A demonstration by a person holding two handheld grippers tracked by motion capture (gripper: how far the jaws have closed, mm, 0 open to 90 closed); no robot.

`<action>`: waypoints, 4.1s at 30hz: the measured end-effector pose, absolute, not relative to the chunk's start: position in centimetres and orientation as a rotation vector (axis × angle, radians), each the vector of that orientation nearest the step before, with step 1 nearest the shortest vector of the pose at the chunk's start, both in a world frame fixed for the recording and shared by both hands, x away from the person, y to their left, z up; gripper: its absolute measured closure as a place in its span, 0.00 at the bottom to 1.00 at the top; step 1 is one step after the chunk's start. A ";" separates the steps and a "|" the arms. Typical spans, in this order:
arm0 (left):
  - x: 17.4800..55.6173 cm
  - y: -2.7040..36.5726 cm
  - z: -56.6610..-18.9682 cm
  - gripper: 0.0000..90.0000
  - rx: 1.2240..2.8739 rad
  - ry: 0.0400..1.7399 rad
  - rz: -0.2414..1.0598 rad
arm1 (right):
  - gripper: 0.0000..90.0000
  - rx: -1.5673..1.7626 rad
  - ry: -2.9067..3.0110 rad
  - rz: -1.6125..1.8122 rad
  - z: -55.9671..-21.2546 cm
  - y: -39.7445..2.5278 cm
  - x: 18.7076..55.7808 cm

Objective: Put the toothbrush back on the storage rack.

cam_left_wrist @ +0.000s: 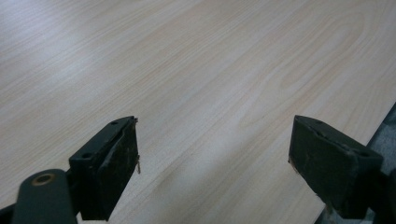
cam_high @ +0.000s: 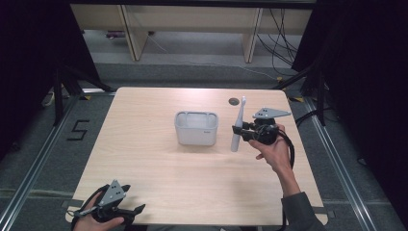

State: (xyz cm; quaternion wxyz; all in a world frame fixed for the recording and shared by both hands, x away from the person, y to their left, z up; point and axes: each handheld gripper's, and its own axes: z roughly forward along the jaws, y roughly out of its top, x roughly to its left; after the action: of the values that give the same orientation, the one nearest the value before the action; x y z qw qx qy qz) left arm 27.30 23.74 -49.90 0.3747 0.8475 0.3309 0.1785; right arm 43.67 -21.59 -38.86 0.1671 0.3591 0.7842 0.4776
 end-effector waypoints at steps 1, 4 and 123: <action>27.4 23.8 -49.9 0.17 2.174 0.831 0.469 | 0.75 0.997 2.246 1.354 -38.7 -21.7 43.9; 27.3 23.7 -49.9 0.17 2.167 0.845 0.453 | 0.75 1.002 2.237 1.364 -38.5 -21.5 44.1; 27.1 23.7 -49.7 0.17 2.150 0.841 0.442 | 0.75 1.044 2.165 1.364 -34.4 -13.7 51.3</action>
State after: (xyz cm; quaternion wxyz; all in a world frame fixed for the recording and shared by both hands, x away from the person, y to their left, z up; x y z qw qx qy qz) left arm 27.14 23.75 -49.74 0.3853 0.8441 0.3300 0.1736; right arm 51.28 -13.67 -34.43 0.1878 0.3711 0.7693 0.4849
